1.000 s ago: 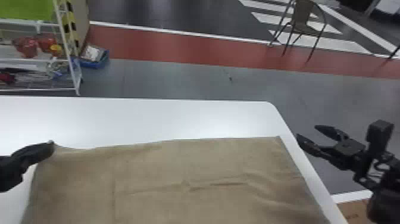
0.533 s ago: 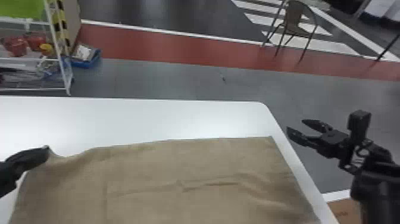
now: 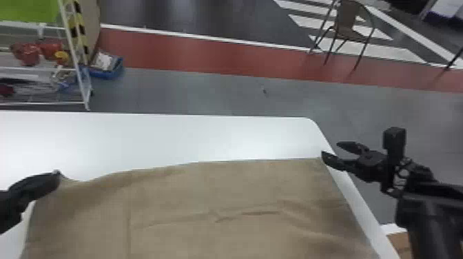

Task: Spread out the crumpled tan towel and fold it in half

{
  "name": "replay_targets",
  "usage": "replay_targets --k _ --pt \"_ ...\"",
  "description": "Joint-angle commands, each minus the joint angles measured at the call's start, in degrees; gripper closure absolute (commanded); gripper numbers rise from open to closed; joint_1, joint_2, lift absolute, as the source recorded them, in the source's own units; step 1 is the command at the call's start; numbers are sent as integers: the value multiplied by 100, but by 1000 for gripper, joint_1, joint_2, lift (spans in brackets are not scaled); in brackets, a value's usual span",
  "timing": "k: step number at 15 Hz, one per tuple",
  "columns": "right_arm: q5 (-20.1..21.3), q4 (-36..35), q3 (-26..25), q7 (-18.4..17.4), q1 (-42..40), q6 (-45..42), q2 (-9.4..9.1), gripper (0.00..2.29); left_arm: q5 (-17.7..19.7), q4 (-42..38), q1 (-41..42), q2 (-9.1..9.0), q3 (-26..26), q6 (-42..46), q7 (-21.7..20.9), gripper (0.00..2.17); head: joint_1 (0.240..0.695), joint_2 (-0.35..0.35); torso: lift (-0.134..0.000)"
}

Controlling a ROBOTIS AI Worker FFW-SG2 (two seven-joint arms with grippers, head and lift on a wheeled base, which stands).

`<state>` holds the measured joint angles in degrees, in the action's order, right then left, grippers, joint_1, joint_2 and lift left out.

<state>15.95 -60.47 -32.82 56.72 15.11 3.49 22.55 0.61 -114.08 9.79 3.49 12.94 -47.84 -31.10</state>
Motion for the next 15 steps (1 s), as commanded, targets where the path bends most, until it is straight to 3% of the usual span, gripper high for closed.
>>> replay_targets --k 1,8,10,15 --pt "22 220 56 94 27 -19 74 407 1 0 5 3 -10 7 -11 1065 695 -281 -122" --pt "4 598 144 199 45 -54 303 407 9 -71 58 3 -19 24 -28 1065 695 -292 -122" --pt "-5 624 161 234 53 -106 312 583 1 -71 67 3 -37 24 -19 1065 695 -297 -122" --pt "13 694 267 252 97 -106 312 583 1 -80 137 3 -28 112 -28 1065 695 -298 -122"
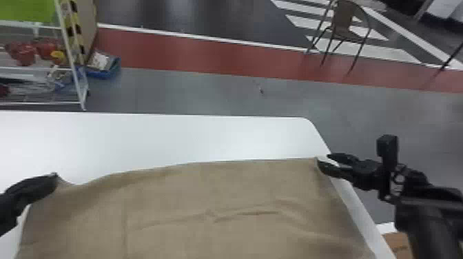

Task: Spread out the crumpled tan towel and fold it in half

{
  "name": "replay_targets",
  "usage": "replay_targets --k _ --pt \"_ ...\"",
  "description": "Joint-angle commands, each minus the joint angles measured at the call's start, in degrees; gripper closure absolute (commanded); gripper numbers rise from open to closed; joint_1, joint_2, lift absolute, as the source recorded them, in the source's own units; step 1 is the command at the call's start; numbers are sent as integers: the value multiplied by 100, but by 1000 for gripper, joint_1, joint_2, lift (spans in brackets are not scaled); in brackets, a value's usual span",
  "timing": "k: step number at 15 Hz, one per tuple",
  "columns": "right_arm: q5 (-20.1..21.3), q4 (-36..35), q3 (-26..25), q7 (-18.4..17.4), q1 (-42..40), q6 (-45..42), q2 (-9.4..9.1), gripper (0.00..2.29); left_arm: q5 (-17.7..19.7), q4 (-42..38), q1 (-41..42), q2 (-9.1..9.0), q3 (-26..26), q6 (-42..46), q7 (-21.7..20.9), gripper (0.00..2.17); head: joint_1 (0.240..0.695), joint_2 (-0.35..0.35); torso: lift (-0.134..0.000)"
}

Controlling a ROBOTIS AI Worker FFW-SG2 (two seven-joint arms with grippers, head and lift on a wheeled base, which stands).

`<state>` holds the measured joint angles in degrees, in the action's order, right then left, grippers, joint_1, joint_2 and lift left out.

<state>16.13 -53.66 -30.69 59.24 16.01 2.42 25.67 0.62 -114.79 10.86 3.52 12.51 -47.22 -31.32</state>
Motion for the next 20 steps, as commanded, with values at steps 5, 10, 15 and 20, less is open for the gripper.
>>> replay_targets --k 5,10,15,20 --pt "-13 13 221 17 25 71 -44 586 9 -61 65 0 -12 50 -23 1065 695 -288 -122" --pt "40 4 239 237 86 229 -9 1210 35 -132 127 9 15 50 -41 1065 695 -277 -122" --pt "-162 -338 -69 457 -81 229 -27 1332 44 -316 144 -18 -3 -55 12 1376 695 -277 -122" --pt "-505 -1059 -499 712 -423 334 -53 1332 70 -413 118 -44 -3 -55 73 1376 695 -297 -122"
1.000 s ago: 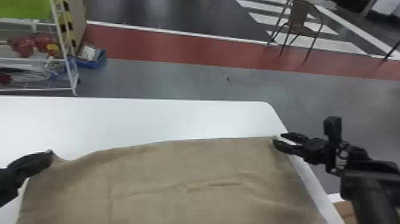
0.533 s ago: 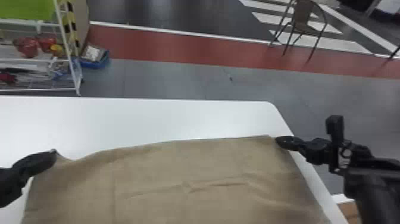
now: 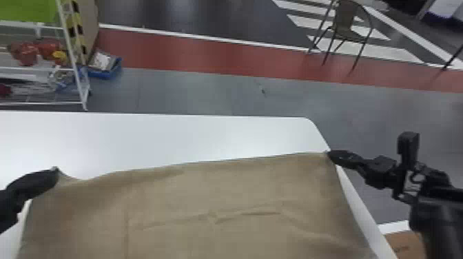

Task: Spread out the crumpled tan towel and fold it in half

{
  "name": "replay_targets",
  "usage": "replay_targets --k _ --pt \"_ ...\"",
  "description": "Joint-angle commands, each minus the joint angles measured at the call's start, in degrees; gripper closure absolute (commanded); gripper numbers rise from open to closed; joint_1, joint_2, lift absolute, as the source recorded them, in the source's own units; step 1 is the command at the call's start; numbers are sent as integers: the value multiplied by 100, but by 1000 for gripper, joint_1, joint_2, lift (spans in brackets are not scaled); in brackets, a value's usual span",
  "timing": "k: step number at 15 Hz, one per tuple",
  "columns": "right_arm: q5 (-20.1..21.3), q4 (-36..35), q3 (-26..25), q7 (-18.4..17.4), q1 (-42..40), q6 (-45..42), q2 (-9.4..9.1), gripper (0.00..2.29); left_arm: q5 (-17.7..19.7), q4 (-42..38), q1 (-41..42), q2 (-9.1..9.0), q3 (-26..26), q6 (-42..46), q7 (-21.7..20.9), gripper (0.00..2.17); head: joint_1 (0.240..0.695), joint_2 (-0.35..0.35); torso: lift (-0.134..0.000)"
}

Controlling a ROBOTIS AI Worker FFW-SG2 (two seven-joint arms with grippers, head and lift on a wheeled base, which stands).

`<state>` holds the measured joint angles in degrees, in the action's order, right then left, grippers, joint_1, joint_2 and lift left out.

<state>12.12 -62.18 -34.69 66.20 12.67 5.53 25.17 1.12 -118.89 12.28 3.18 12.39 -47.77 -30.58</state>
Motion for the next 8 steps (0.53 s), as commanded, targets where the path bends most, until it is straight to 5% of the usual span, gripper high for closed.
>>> replay_targets --k 1,8 --pt "-148 -259 -117 24 -115 23 5 1332 64 -20 -59 -19 9 0 17 1376 695 -300 -122" --pt "-166 -259 -302 200 -150 -346 23 1328 442 68 -296 -19 -52 633 299 1376 695 -313 -122"
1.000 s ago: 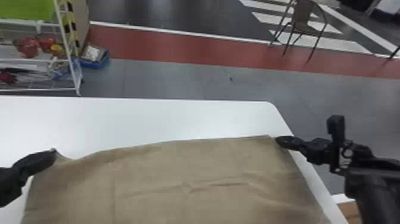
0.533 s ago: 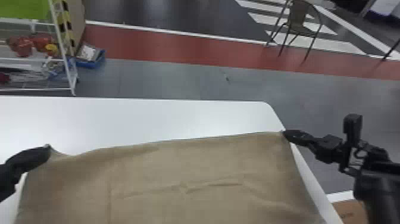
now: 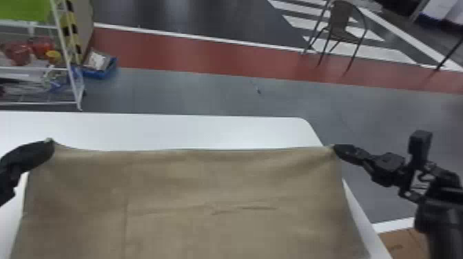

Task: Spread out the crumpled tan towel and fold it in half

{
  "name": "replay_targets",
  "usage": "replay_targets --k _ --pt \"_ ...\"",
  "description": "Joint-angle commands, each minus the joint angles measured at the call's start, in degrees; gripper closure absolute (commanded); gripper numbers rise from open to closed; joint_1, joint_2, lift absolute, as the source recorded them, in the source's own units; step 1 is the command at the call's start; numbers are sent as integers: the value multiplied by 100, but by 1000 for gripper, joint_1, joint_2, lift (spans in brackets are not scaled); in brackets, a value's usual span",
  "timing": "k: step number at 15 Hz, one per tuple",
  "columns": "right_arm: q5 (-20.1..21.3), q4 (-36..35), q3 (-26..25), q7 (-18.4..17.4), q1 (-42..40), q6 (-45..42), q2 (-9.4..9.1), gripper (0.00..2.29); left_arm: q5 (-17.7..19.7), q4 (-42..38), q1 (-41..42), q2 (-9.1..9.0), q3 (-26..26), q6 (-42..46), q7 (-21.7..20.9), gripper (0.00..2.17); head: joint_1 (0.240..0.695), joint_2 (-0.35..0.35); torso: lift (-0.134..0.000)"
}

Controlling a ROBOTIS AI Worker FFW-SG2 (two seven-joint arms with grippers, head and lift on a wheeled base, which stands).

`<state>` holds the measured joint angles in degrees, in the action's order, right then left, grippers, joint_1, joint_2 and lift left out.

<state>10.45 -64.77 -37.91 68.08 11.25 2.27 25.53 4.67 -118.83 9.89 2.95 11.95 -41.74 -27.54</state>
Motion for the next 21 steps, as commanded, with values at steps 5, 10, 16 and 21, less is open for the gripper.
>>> replay_targets --k 5,10,16,21 --pt "-219 -369 -6 135 -282 -460 -92 1328 236 185 277 -5 0 1066 3 1376 695 -312 -122" --pt "-333 -651 -94 161 -282 -530 -101 1328 447 203 540 -14 132 2191 55 1376 695 -293 -122" --pt "-421 -343 -234 214 -783 -1514 -66 1328 763 255 1331 -14 246 3773 82 1376 695 -299 -122" --pt "-974 -642 -419 372 -1574 -2059 -189 1328 1097 317 1850 13 492 4406 11 1376 695 -293 -122"
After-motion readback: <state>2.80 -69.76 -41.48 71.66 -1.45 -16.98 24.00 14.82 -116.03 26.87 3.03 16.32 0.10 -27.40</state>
